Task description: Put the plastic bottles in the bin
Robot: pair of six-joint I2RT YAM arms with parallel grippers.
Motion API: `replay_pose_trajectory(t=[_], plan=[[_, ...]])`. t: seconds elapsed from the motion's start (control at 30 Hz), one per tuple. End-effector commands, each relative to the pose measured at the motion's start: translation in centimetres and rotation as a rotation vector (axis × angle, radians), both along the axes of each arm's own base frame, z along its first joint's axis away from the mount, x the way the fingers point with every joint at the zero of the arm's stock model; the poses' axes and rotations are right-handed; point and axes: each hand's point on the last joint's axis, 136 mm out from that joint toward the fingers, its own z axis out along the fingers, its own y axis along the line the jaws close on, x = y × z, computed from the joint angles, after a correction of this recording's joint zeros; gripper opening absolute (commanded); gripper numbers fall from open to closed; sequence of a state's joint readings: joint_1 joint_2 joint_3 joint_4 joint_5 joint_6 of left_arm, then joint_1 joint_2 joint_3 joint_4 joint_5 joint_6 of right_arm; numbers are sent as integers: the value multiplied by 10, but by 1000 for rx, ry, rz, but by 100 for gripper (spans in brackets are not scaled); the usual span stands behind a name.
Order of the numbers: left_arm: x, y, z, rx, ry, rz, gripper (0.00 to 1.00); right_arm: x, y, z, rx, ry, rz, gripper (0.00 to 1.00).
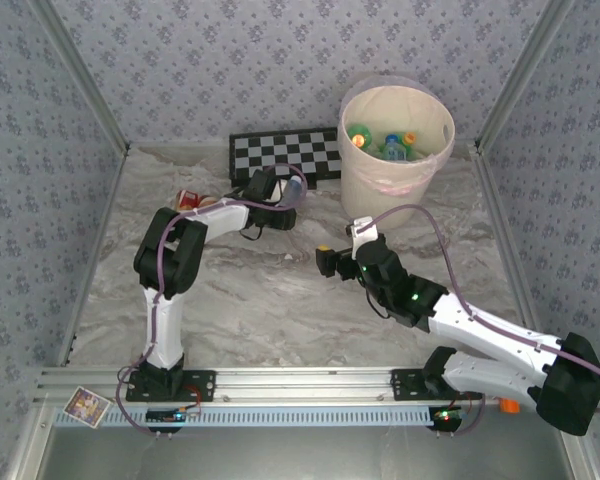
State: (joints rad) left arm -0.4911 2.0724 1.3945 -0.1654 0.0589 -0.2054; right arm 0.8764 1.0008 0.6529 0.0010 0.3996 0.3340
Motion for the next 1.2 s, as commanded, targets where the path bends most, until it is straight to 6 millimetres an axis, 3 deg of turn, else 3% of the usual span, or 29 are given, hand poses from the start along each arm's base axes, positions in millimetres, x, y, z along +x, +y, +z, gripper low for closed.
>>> replay_pose_trajectory(t=[0.0, 0.3, 0.4, 0.5, 0.63, 0.73, 0.97, 1.17], plan=[[-2, 3, 12, 3, -17, 0, 64, -1, -2, 7, 48, -9, -10, 100], [-20, 4, 52, -122, -78, 25, 60, -4, -11, 13, 62, -14, -26, 100], [-27, 5, 69, -166, -114, 33, 54, -3, -11, 17, 75, -22, -24, 100], [-29, 9, 76, -165, -131, 36, 57, -1, -9, 22, 85, -30, -20, 100], [-24, 13, 67, -108, -121, 40, 62, 0, -5, 24, 92, -30, -10, 100], [-19, 10, 60, -96, -109, 34, 58, -1, -5, 25, 97, -27, -8, 100], [-17, 7, 35, -35, -68, 0, 72, -4, -11, 24, 90, -26, -22, 100], [-18, 7, 12, 31, -20, -18, 71, -4, -12, 20, 92, -22, -23, 100]])
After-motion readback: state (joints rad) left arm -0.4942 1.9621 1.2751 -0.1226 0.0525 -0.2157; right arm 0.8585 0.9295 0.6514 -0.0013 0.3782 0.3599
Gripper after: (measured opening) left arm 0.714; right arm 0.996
